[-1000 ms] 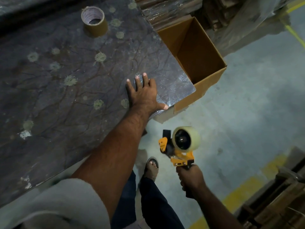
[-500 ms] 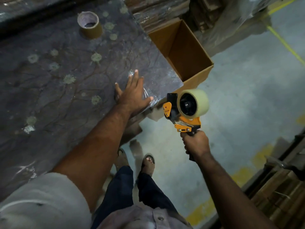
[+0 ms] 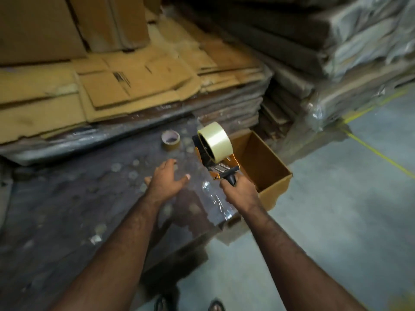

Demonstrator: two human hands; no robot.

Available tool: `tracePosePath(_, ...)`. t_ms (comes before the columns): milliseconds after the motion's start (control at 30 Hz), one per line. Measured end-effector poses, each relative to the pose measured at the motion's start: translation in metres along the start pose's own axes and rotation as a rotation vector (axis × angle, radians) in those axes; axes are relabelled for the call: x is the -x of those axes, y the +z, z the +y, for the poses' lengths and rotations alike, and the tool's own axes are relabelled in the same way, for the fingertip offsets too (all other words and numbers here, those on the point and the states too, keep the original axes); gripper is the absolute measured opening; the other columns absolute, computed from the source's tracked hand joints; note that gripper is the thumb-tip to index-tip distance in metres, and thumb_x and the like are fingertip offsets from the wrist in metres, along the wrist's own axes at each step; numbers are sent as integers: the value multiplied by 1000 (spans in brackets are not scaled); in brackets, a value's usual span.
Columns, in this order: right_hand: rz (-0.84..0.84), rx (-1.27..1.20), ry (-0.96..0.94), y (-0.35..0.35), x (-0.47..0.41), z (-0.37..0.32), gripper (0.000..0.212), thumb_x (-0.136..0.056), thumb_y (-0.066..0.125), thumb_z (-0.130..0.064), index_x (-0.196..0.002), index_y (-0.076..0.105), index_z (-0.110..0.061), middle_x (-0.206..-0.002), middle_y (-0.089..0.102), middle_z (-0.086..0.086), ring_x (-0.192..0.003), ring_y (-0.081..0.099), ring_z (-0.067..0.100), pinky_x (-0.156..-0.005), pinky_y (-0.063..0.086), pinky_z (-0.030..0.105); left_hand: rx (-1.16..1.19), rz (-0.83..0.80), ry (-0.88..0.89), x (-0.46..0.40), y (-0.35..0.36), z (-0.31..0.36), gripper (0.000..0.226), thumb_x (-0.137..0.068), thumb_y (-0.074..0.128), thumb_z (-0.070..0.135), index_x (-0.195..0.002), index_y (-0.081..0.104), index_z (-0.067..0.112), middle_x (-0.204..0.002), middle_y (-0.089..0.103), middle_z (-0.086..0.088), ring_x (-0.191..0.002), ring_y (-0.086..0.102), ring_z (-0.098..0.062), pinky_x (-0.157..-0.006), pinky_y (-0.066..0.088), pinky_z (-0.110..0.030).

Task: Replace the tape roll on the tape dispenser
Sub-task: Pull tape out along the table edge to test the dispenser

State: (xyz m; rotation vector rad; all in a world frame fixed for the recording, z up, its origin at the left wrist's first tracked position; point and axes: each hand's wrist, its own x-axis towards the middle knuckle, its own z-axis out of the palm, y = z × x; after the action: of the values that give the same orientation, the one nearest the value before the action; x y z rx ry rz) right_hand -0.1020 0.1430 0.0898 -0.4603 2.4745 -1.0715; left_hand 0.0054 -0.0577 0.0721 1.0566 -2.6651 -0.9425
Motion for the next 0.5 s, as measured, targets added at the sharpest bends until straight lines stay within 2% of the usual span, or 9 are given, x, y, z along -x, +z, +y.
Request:
tracePosePath(67, 43, 54, -70, 2, -5, -28, 38, -85, 57, -48, -109, 67, -20, -99, 73, 11, -92, 69, 34, -78, 54, 37, 5, 49, -1, -3, -27, -3, 82, -74, 57, 75, -136, 48, 22, -142, 55, -3, -135, 50, -29, -107, 39, -56)
tracePosePath(133, 100, 84, -142, 5, -9, -52, 40, -83, 58, -43, -117, 64, -25, -104, 74, 10, -100, 67, 37, -75, 50, 36, -19, 88, -28, -4, -50, -3, 70, -84, 65, 63, -139, 46, 24, -148, 51, 0, -138, 46, -27, -107, 34, -55)
tracePosePath(233, 180, 172, -205, 10, -17, -79, 40, -80, 67, -33, -119, 61, -29, -109, 69, 5, -105, 65, 33, -73, 45, 34, -10, 116, -29, -13, -72, -14, 64, -87, 66, 58, -138, 45, 25, -149, 50, 2, -139, 45, -25, -107, 34, -55)
tracePosePath(333, 220, 325, -183, 26, -26, -88, 47, -79, 70, -38, -123, 60, -27, -116, 62, 5, -110, 63, 30, -85, 51, 40, 35, 125, -4, -22, -81, -28, 63, -84, 68, 56, -134, 47, 24, -144, 54, 0, -137, 48, -25, -106, 40, -53)
tracePosePath(500, 282, 603, -194, 61, -40, -71, 50, -80, 75, -37, -125, 57, -23, -125, 58, 5, -117, 56, 26, -94, 44, 40, 9, 77, -16, -23, -72, -43, 60, -83, 68, 48, -134, 46, 26, -143, 52, 2, -135, 48, -26, -106, 39, -57)
